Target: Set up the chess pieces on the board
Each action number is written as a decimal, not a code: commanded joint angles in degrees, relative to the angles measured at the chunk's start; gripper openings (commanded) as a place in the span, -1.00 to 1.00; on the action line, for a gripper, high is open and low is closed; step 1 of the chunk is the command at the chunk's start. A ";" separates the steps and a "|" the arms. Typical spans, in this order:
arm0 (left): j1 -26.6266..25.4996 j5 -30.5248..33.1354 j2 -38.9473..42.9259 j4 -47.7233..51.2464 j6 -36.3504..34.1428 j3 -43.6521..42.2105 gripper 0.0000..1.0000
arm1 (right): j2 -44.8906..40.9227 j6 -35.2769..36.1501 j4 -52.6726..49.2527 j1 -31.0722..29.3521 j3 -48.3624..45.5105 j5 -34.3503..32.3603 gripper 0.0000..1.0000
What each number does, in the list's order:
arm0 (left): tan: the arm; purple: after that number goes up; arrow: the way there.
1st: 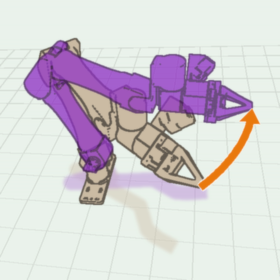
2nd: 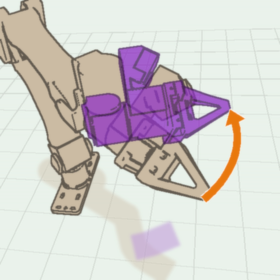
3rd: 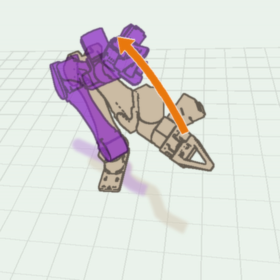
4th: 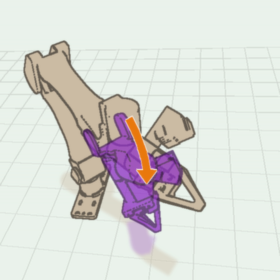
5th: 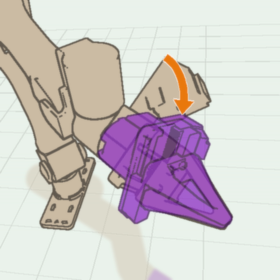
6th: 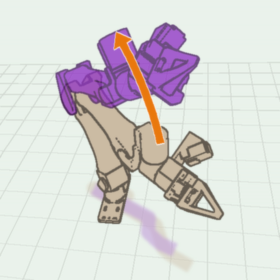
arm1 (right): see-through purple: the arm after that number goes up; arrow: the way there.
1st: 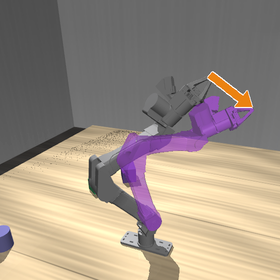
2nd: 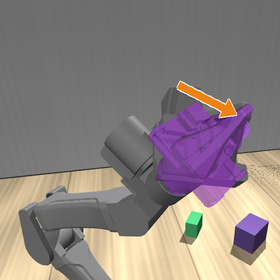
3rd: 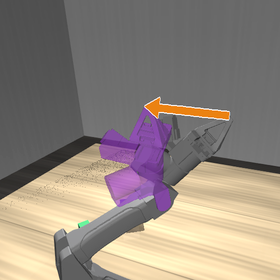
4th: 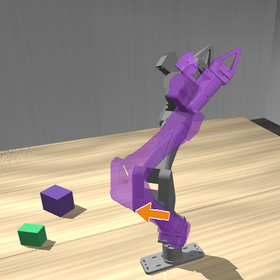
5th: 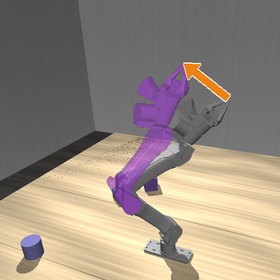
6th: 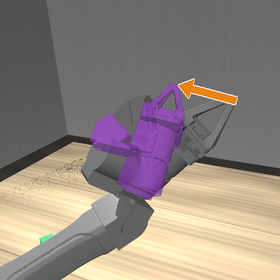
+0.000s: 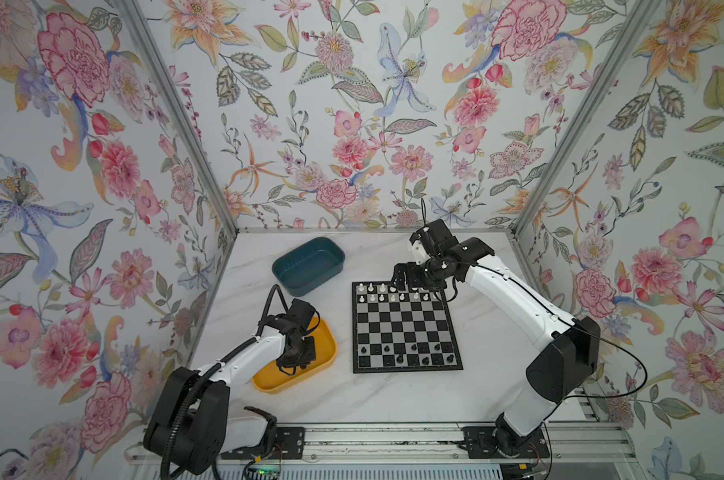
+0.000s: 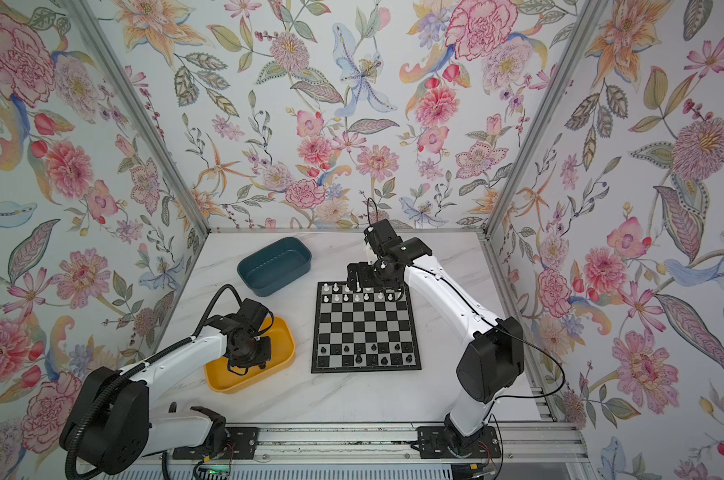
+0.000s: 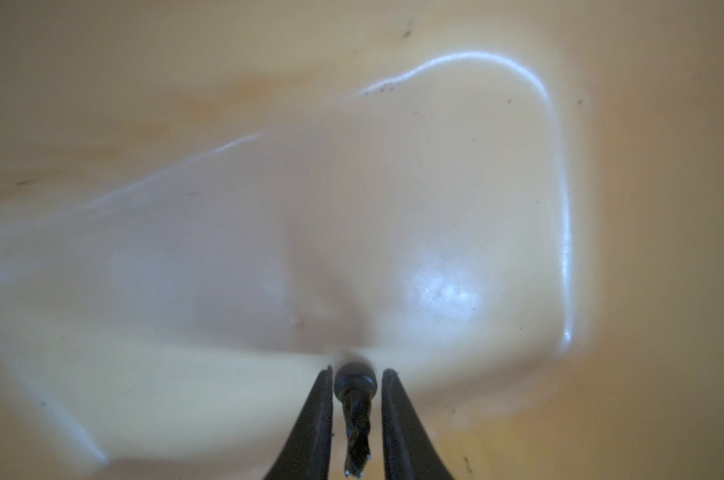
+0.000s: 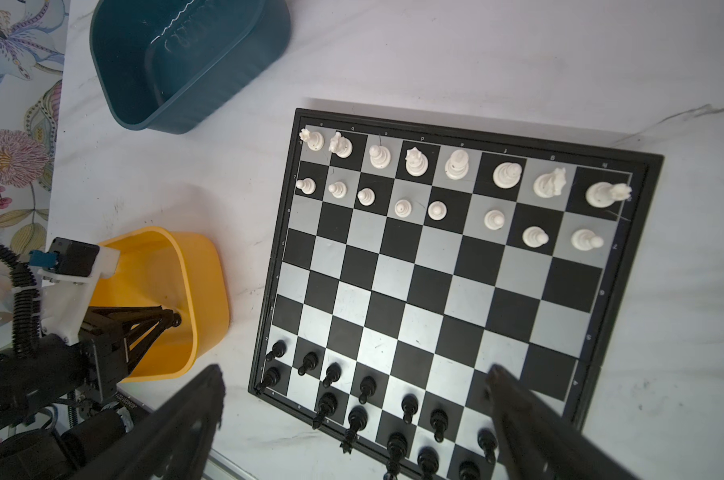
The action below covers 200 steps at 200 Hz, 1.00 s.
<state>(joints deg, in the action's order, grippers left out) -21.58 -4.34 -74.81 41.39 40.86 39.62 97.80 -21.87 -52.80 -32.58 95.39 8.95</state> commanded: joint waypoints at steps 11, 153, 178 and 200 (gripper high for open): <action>0.75 -0.56 -0.03 2.16 -0.92 -0.94 -0.56 | -1.92 -0.50 -0.03 -0.38 -1.30 -0.78 0.98; 0.79 1.28 0.47 4.29 -1.55 2.35 -0.91 | -3.84 -0.93 0.18 -0.71 -3.37 -1.28 0.98; 0.82 2.14 0.20 6.49 -2.75 5.42 -0.92 | -4.09 -1.24 0.48 -0.73 -3.86 -1.17 0.98; 1.06 2.92 -0.07 8.41 -3.74 8.22 -0.93 | -4.54 -1.58 1.15 -0.82 -4.62 -1.13 0.98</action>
<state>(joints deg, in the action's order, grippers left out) -21.41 -3.68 -74.26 45.93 39.38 44.27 95.53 -22.46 -52.29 -32.99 92.16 8.36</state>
